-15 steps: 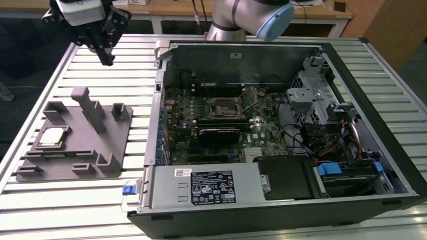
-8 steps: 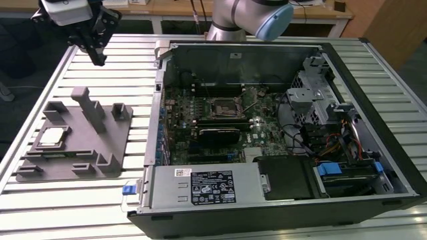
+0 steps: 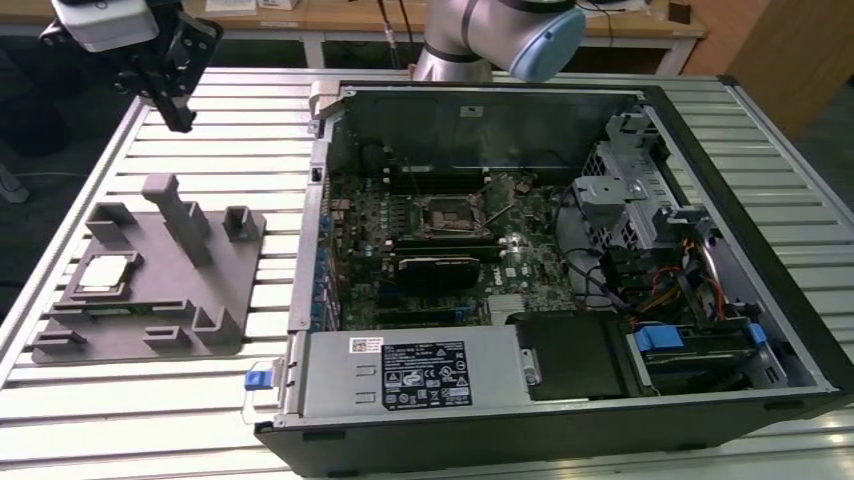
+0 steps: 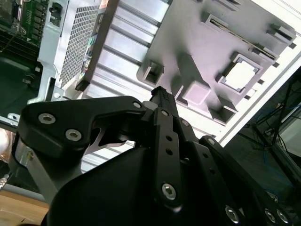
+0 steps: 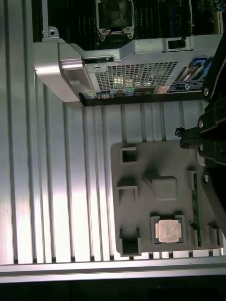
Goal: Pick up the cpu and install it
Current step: 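Reach for the cpu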
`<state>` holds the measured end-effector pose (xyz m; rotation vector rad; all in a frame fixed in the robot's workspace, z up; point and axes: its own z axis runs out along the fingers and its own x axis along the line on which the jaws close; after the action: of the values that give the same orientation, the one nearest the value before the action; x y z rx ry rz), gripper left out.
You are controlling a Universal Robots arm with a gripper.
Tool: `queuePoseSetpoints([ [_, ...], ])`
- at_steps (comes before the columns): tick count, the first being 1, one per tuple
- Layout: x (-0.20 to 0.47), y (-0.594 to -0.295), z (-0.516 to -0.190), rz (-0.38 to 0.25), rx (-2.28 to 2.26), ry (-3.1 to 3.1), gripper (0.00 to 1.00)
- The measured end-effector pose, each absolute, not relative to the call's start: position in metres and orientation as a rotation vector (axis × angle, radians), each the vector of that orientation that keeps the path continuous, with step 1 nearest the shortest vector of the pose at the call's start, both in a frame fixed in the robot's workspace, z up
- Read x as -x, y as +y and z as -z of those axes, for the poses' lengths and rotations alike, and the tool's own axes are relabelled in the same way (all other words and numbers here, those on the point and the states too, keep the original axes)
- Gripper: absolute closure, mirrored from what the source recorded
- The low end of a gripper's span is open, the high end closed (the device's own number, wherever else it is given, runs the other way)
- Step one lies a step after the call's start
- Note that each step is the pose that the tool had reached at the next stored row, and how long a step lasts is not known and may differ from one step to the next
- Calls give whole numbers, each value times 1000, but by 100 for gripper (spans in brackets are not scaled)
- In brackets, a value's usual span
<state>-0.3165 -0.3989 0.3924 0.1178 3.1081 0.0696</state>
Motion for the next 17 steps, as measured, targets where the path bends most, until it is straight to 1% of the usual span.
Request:
queuePoseSetpoints([
  [17,352,-399,-390,-70,-118,3108,89],
])
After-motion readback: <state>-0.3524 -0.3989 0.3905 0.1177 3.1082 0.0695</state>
